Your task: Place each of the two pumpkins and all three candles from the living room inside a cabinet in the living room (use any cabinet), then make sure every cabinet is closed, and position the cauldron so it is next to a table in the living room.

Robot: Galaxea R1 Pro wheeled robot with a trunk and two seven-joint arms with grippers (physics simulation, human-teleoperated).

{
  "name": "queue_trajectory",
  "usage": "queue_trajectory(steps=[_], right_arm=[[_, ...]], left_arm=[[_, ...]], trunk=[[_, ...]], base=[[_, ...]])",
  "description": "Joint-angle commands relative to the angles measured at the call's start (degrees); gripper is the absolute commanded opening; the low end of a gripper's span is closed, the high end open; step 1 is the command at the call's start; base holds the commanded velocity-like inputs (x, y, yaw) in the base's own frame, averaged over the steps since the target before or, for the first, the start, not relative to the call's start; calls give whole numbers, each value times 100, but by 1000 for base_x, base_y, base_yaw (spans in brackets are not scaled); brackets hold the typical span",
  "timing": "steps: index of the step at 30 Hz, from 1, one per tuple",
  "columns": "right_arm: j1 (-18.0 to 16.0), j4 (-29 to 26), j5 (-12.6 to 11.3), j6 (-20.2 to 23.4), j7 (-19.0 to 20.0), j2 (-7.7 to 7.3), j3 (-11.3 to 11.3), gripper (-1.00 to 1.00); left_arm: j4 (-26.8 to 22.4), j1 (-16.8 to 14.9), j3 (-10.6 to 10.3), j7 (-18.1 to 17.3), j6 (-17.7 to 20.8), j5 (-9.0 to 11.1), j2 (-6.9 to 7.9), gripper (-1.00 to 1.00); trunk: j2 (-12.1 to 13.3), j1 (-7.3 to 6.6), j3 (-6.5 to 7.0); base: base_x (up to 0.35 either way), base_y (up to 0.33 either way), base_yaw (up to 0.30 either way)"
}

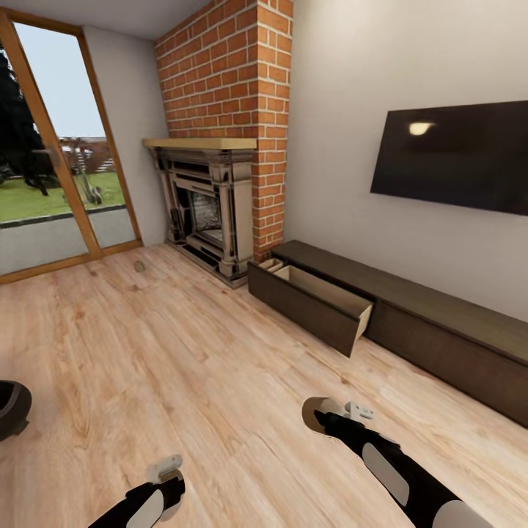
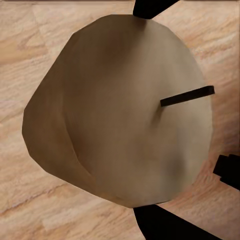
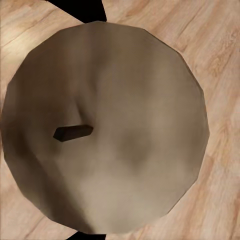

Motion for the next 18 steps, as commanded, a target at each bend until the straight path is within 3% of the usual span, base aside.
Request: queue_trajectory(steps=[1, 12, 18], right_arm=[[-6, -10, -34, 8, -10, -7, 23, -100], [-6, -10, -29, 8, -10, -5, 23, -100], [-6, -10, -29, 8, -10, -3, 23, -100]], left_arm=[[-18, -3, -49, 46, 21, 35, 7, -100], [-18, -3, -49, 46, 25, 35, 3, -100], [-18, -3, -47, 46, 27, 35, 6, -100]], trunk=[[-3, 3, -5], [-3, 3, -5], [-3, 3, -5]], base=[[343, 0, 3], [343, 0, 3], [343, 0, 102]])
